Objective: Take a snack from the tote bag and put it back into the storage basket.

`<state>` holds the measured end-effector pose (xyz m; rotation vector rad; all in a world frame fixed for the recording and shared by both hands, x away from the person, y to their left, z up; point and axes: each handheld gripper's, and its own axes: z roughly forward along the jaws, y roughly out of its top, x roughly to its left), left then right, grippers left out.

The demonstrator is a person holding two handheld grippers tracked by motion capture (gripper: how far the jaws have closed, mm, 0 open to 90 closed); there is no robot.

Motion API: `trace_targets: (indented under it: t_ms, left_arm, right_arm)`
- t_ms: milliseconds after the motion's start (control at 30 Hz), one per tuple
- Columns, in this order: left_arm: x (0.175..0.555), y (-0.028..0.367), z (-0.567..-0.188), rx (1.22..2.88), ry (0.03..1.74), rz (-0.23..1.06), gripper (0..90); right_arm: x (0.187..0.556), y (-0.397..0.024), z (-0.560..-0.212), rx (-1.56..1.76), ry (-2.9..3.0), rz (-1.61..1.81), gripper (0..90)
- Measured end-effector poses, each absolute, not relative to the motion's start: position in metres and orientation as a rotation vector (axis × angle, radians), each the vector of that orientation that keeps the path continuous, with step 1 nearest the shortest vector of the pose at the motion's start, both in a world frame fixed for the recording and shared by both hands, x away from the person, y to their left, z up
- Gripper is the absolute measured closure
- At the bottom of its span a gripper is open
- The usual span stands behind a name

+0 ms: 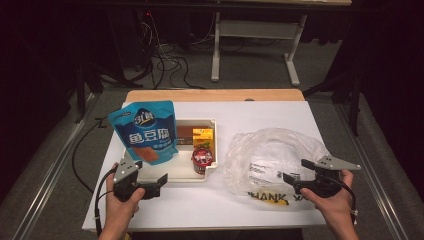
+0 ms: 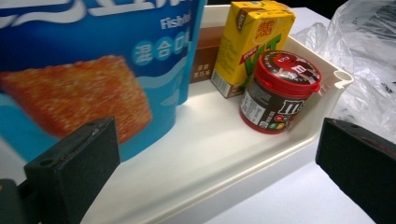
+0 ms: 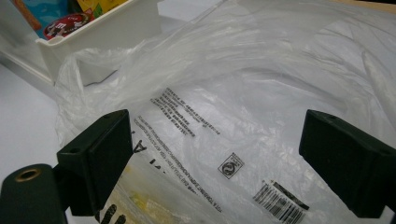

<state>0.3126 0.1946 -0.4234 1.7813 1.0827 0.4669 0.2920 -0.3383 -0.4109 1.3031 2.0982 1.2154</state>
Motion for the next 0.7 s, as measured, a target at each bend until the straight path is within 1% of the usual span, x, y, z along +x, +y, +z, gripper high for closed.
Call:
trace_targets:
  t_ms: [267,400,567,700]
  left_arm:
    - [0.303,0.210,-0.424,1.764,1.094,0.483,0.4]
    - [0.299,0.216,-0.422,1.738,1.082,0.485,0.4]
    - [0.297,0.217,-0.419,1.725,1.074,0.507,0.4]
    - [0.299,0.217,-0.422,1.724,1.086,0.496,0.4]
  right_arm:
    - [0.287,-0.350,-0.414,1.317,2.073,1.217,8.9]
    - [0.285,-0.359,-0.415,1.327,2.052,1.218,6.0]
    - [0.282,-0.372,-0.417,1.347,2.013,1.252,4.8]
    - [0.283,-0.372,-0.419,1.353,2.011,1.252,3.8]
